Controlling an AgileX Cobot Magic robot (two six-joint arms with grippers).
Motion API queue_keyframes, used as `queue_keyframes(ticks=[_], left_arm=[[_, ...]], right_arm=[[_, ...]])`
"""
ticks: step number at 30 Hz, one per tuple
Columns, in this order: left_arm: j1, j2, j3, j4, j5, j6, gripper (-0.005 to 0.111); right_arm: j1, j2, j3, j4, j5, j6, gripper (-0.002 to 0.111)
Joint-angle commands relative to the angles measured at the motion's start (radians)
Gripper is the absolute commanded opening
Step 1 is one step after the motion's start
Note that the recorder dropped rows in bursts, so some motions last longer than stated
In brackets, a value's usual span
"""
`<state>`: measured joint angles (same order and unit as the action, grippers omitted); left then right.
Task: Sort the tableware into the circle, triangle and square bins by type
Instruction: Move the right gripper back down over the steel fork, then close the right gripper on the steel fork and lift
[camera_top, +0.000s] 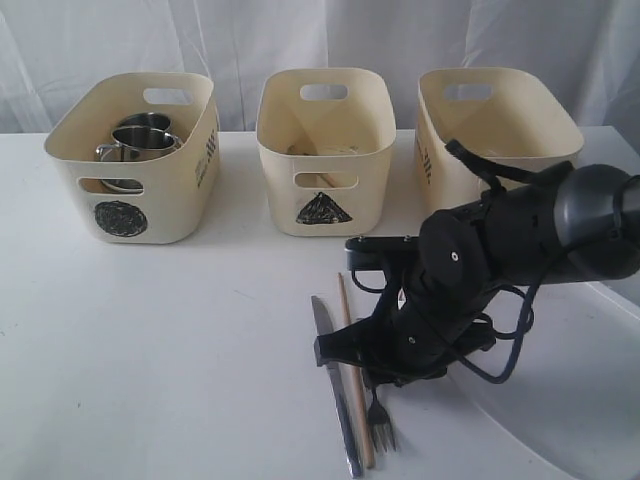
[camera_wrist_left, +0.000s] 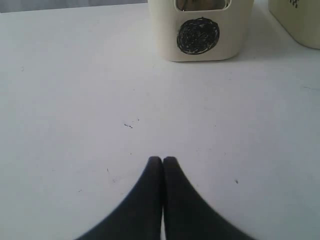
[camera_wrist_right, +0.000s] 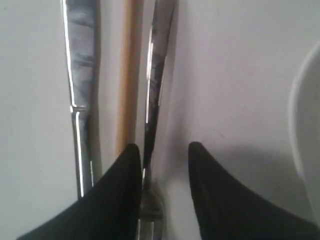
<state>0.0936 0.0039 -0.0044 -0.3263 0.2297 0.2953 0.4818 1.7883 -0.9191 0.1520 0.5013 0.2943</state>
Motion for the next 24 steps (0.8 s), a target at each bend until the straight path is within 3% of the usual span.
queue_keyframes(ticks=[1, 24], left_arm=[[0.004, -0.004, 0.004, -0.011, 0.003, 0.000, 0.000], [0.004, -0.004, 0.004, -0.011, 0.003, 0.000, 0.000]], right_arm=[[-0.006, 0.018, 0.004, -0.007, -0.002, 0.003, 0.031], [0.007, 0.074, 0.002, 0.034, -0.016, -0.005, 0.031]])
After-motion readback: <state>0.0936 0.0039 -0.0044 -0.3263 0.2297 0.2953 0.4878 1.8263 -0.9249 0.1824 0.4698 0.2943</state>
